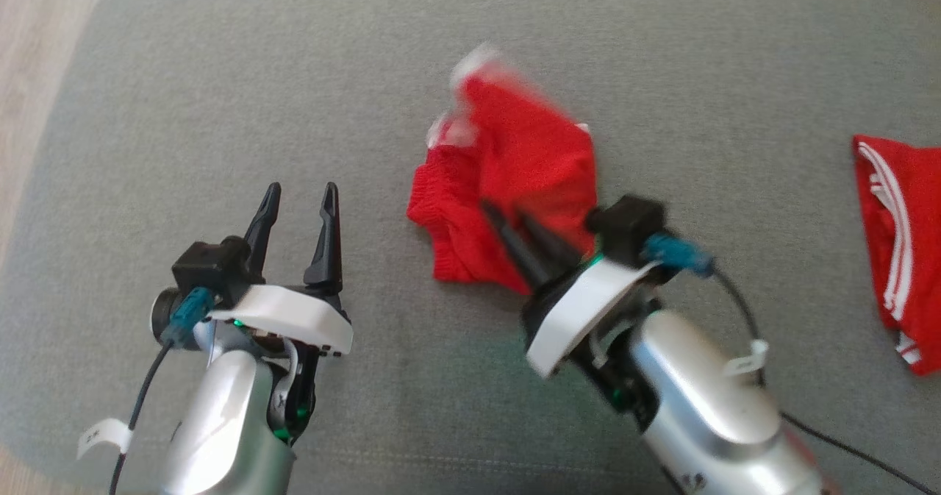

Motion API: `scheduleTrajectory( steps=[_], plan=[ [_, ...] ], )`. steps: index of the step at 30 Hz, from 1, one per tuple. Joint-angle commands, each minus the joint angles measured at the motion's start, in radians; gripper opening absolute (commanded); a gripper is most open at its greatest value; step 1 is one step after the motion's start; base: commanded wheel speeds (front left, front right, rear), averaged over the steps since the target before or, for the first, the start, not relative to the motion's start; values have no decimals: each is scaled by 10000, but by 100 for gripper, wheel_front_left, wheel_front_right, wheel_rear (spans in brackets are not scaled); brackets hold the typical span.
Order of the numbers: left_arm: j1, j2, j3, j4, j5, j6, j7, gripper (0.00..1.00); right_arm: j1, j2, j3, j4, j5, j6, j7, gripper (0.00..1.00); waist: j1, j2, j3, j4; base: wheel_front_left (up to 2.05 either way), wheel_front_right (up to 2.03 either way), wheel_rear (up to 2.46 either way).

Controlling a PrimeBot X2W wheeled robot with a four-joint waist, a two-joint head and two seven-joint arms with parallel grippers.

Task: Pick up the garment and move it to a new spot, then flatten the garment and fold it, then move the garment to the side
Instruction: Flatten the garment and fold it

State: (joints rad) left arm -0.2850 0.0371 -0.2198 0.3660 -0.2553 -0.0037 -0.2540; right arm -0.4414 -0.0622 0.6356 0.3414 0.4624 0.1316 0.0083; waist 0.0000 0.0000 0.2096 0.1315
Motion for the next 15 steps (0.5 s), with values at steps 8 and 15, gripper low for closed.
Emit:
scheduleTrajectory(
  steps=[8, 15],
  plan=[
    [-170, 132, 214, -373, -152, 123, -78, 100, -419, 119, 1300, 888, 876, -9, -326, 4, 0, 0, 282, 249, 0, 0, 0],
    [-163, 132, 338, -383, -34, 115, -78, 100, -908, 119, 1765, 964, 931, -9, -1008, 100, 0, 0, 318, -31, 0, 0, 0]
  ],
)
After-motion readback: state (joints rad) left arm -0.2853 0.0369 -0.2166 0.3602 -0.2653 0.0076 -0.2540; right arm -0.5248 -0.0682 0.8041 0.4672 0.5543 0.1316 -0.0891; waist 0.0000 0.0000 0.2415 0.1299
